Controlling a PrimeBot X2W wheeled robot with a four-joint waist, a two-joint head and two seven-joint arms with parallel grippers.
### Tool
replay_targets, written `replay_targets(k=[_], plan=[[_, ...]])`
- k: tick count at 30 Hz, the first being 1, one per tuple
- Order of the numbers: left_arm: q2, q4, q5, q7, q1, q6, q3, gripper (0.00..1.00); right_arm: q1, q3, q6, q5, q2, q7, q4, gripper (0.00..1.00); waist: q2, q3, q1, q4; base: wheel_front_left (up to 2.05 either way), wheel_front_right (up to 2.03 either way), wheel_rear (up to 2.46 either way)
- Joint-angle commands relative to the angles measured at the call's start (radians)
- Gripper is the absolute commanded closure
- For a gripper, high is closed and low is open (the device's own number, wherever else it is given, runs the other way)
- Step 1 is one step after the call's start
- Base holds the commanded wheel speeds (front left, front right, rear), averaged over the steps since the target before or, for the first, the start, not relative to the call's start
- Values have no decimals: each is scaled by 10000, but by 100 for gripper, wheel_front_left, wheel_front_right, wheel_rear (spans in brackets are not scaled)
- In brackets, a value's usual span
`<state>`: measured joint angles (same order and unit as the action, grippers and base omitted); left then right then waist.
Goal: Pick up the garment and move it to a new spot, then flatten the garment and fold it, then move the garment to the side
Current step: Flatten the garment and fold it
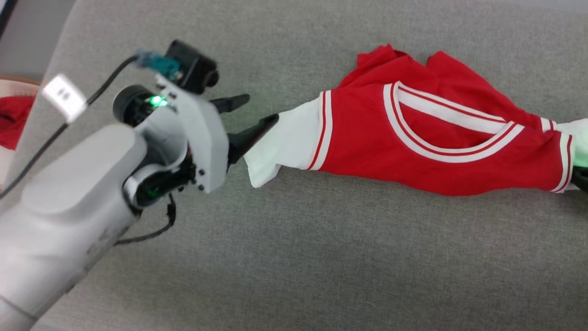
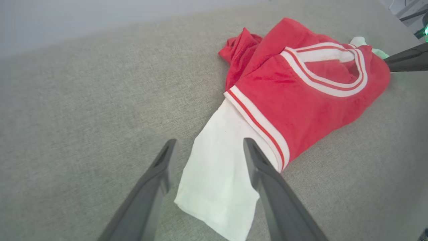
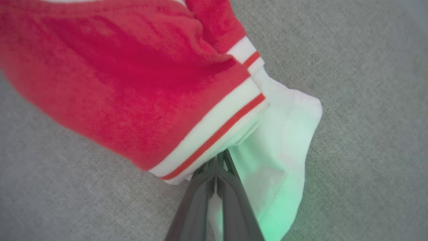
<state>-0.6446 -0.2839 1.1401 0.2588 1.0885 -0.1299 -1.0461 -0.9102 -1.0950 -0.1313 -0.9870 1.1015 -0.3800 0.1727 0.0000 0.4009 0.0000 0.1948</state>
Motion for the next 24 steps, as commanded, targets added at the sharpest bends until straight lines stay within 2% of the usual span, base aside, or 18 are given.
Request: replay_targets(k=[1,8,12,22,24], plan=[[84,-260,360,190,358,0,-340,0,-172,-134,10,-50,-89,-43,-11,100,0,293,0,-142,0,0,0],[390,-1262,1626,1013,1558,-4,-1797,0,-676,-616,12,28,-290,-44,-28,100,0,735,0,-364,0,0,0],[491,-1469,2135,1159,1746,-5,-2087,0,-845,-897,15,6,-438,4,56,100,0,841,0,-428,0,0,0],[480,-1542,2567,1475,1562,-6,-2322,0,-1156,-1311,23,-162,-565,247,217,100,0,908,0,-518,0,0,0],[508,-1612,2578,1455,1530,-6,-2338,45,-1241,-1383,23,-218,-585,314,255,100,0,906,0,-540,0,0,0]])
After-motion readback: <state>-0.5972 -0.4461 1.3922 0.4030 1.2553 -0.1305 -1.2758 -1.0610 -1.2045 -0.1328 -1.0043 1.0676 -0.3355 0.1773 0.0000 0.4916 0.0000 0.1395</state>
